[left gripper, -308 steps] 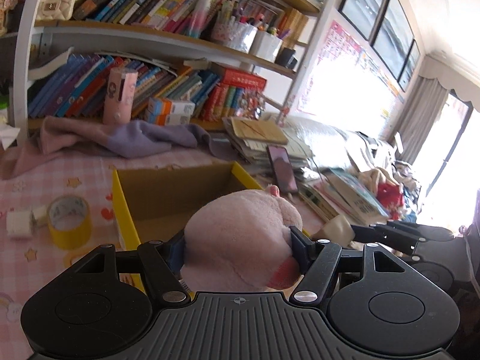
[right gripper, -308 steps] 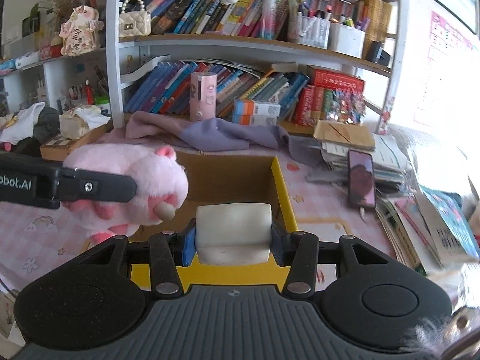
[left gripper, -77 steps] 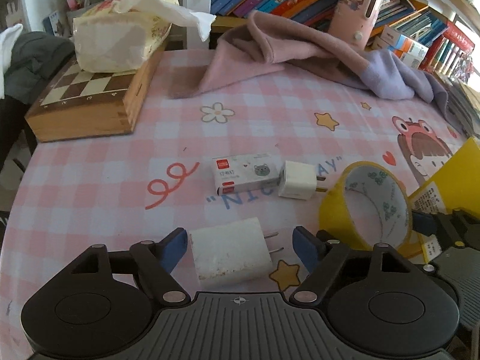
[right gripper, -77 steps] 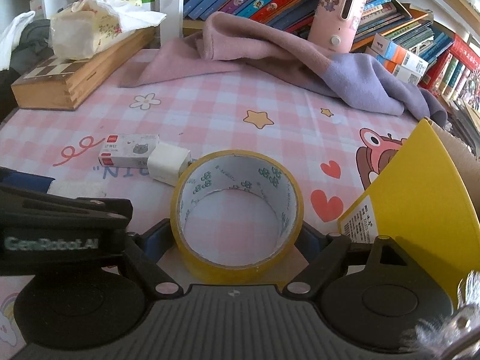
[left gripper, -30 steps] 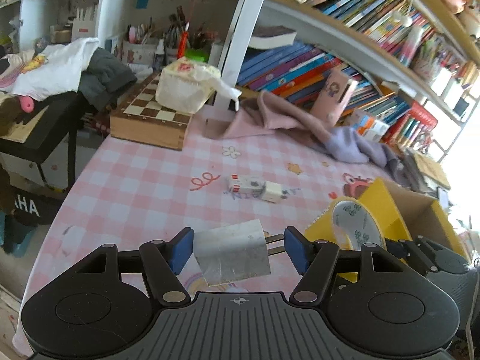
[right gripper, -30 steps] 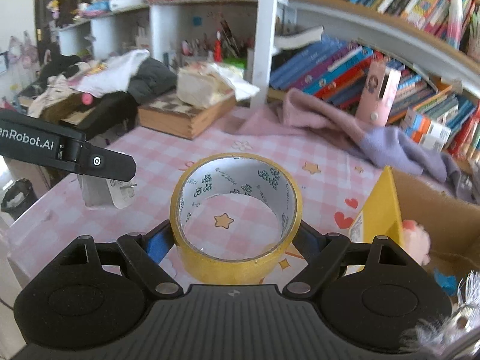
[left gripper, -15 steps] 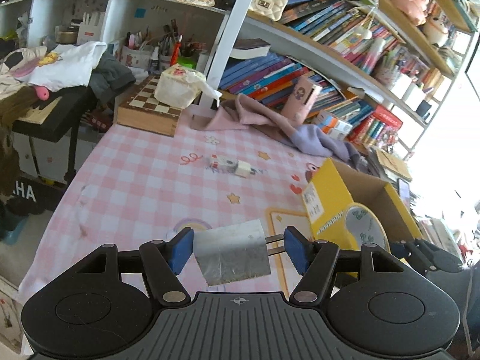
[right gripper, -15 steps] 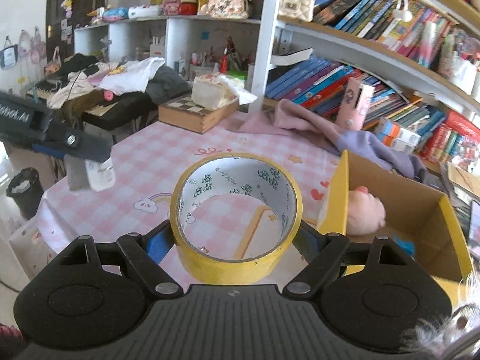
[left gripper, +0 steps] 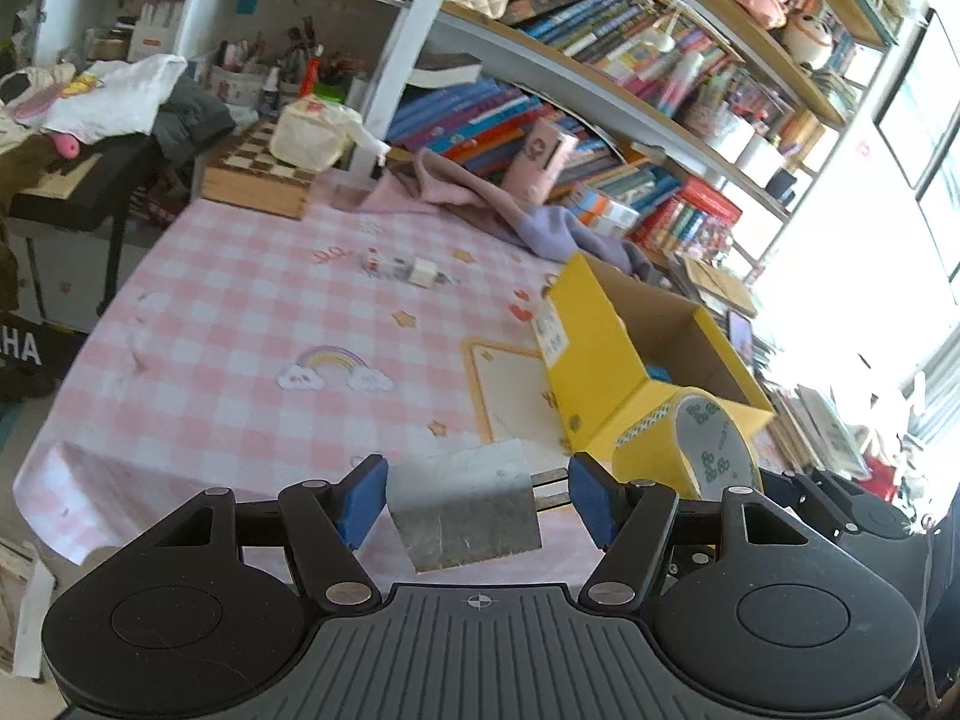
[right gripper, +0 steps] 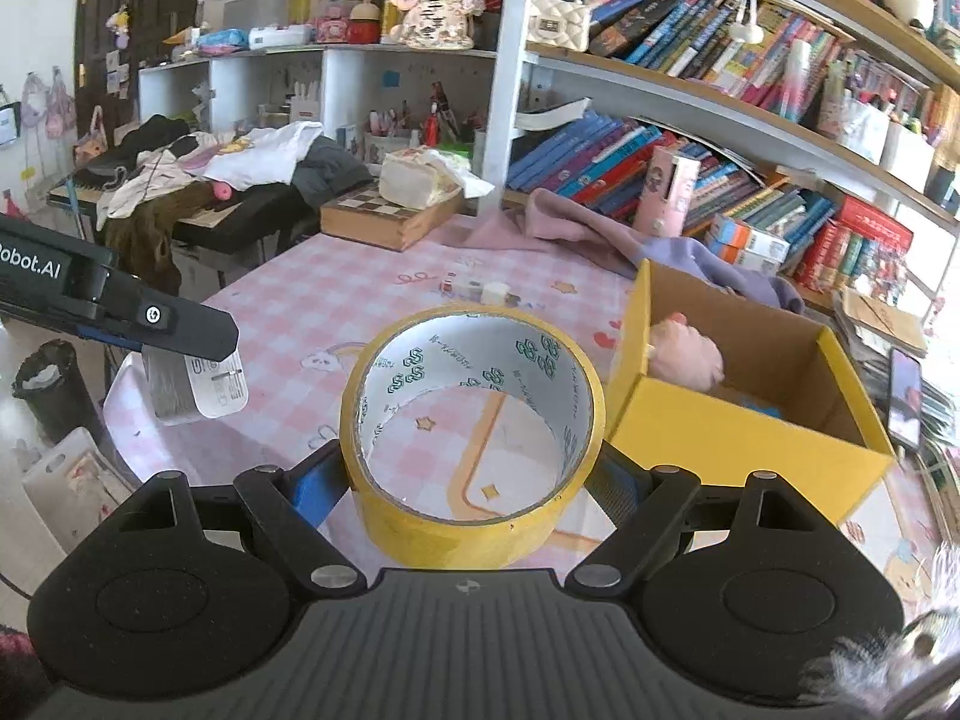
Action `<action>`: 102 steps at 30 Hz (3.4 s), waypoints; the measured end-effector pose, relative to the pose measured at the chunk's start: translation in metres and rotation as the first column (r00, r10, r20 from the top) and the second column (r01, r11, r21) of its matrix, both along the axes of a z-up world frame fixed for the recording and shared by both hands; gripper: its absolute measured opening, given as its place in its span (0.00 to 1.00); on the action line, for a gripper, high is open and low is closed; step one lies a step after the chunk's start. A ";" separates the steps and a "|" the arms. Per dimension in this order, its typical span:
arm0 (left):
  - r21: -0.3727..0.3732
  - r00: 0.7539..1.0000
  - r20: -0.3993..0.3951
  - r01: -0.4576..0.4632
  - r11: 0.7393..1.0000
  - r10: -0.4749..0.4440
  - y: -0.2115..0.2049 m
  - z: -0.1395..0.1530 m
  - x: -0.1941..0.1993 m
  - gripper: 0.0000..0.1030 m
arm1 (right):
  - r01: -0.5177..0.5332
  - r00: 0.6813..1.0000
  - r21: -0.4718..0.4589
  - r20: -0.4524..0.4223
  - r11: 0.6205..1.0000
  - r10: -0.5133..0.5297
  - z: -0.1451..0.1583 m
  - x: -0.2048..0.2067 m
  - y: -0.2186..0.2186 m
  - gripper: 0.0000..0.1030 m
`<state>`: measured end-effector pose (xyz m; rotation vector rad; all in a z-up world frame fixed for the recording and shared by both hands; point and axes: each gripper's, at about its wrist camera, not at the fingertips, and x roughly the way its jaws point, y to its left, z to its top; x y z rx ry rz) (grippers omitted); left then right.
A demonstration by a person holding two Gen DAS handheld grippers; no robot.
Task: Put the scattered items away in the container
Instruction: 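Lift the white block and yellow tape toward the yellow box with both tools, then lower the white block and tape into the box and open both tools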
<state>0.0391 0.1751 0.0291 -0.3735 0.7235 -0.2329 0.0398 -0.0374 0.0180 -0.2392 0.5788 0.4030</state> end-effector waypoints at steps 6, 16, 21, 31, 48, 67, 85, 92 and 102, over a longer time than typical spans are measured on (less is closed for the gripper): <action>-0.006 0.998 0.007 0.070 0.998 -0.070 -0.016 0.001 -0.001 0.63 | 0.058 0.998 -0.014 -0.007 0.998 -0.058 0.001 -0.015 -0.014 0.80; -0.024 0.984 0.006 0.176 0.984 -0.176 -0.047 -0.003 0.002 0.63 | 0.176 0.984 -0.021 -0.025 0.984 -0.177 0.000 -0.034 -0.044 0.80; -0.027 0.974 0.005 0.225 0.974 -0.225 -0.063 -0.005 0.006 0.63 | 0.223 0.974 -0.022 -0.027 0.975 -0.223 0.000 -0.040 -0.056 0.80; -0.031 0.950 0.010 0.311 0.950 -0.311 -0.095 -0.003 0.021 0.63 | 0.325 0.945 -0.017 -0.047 0.946 -0.325 0.000 -0.042 -0.089 0.80; -0.030 0.918 0.023 0.396 0.918 -0.396 -0.140 0.000 0.058 0.63 | 0.415 0.908 -0.013 -0.058 0.910 -0.415 -0.001 -0.018 -0.131 0.80; 0.060 0.919 0.116 0.371 0.927 -0.376 -0.177 0.030 0.135 0.63 | 0.341 0.938 -0.005 0.061 0.940 -0.340 0.021 0.074 -0.165 0.80; 0.142 0.965 0.044 0.249 0.958 -0.258 -0.244 0.014 0.225 0.64 | 0.102 0.994 -0.069 0.040 0.992 -0.099 -0.002 0.217 -0.198 0.80; 0.205 0.975 -0.059 0.223 0.953 -0.215 -0.266 -0.017 0.256 0.64 | -0.055 0.998 -0.233 -0.002 0.971 0.056 -0.032 0.262 -0.188 0.81; 0.240 0.965 -0.194 0.221 0.945 -0.176 -0.281 -0.049 0.289 0.64 | -0.273 0.957 -0.522 -0.065 0.808 0.282 -0.068 0.304 -0.175 0.81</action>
